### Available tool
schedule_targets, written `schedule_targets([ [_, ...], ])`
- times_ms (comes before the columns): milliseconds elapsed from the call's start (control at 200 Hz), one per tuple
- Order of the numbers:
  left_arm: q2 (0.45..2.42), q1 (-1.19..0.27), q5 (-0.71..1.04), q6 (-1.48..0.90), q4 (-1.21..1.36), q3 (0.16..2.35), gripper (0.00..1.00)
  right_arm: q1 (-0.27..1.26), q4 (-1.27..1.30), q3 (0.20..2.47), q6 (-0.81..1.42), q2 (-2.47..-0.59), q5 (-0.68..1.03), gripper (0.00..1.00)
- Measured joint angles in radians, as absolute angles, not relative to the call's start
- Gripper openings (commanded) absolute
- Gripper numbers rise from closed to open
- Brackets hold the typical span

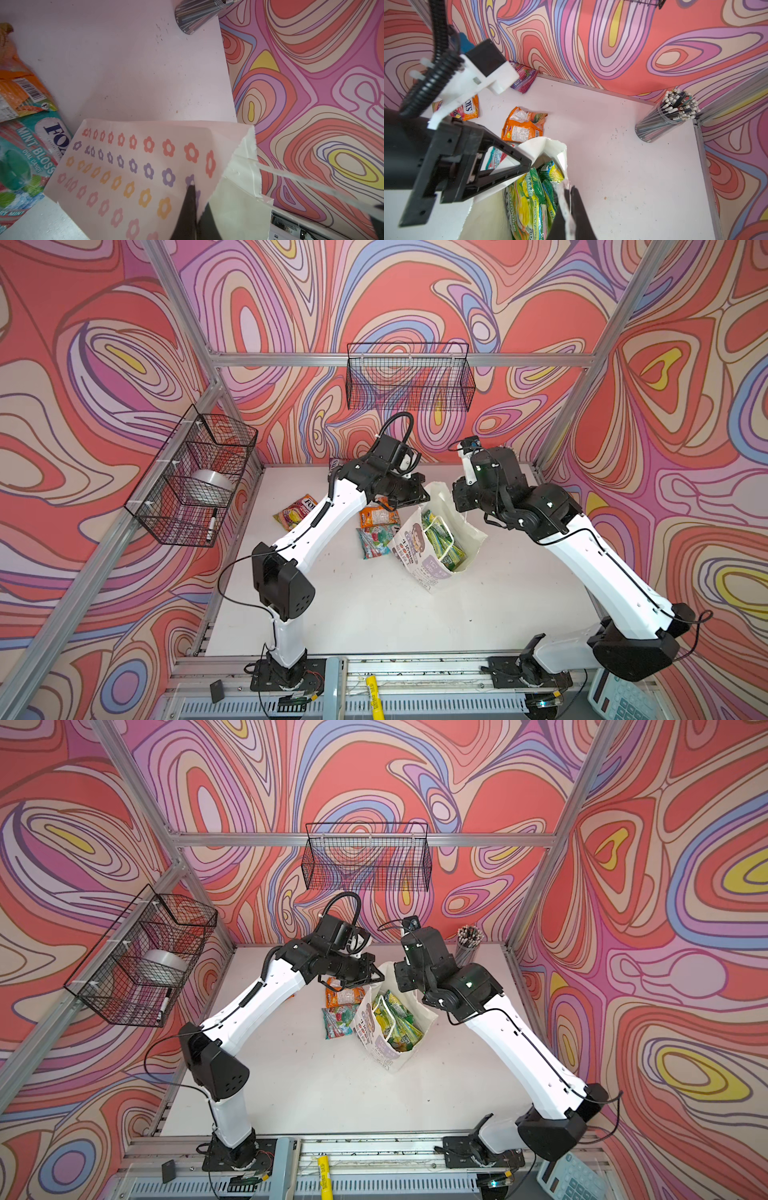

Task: Place the snacks into the paper bag

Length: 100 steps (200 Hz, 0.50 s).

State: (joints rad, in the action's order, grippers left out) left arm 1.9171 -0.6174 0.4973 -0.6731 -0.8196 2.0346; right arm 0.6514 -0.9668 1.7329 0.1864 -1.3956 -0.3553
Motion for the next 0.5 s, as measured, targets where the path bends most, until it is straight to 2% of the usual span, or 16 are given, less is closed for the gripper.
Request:
schedule_targets([
  [140, 1.986, -0.613, 0.497, -0.665, -0.857, 2.133, 0.46, 0.606, -0.963, 1.698, 0.204, -1.359, -0.355, 0.00],
  [255, 1.984, -0.600, 0.473, -0.653, -0.897, 2.210, 0.74, 0.567, -0.957, 1.658, 0.221, -1.339, -0.346, 0.00],
  [346, 1.934, -0.578, 0.437, -0.646, -0.911, 2.228, 0.85, 0.556, -0.945, 1.636, 0.232, -1.333, -0.339, 0.00],
  [501, 1.738, -0.545, 0.385, -0.638, -0.924, 2.133, 0.88, 0.553, -0.921, 1.599, 0.244, -1.316, -0.321, 0.00],
])
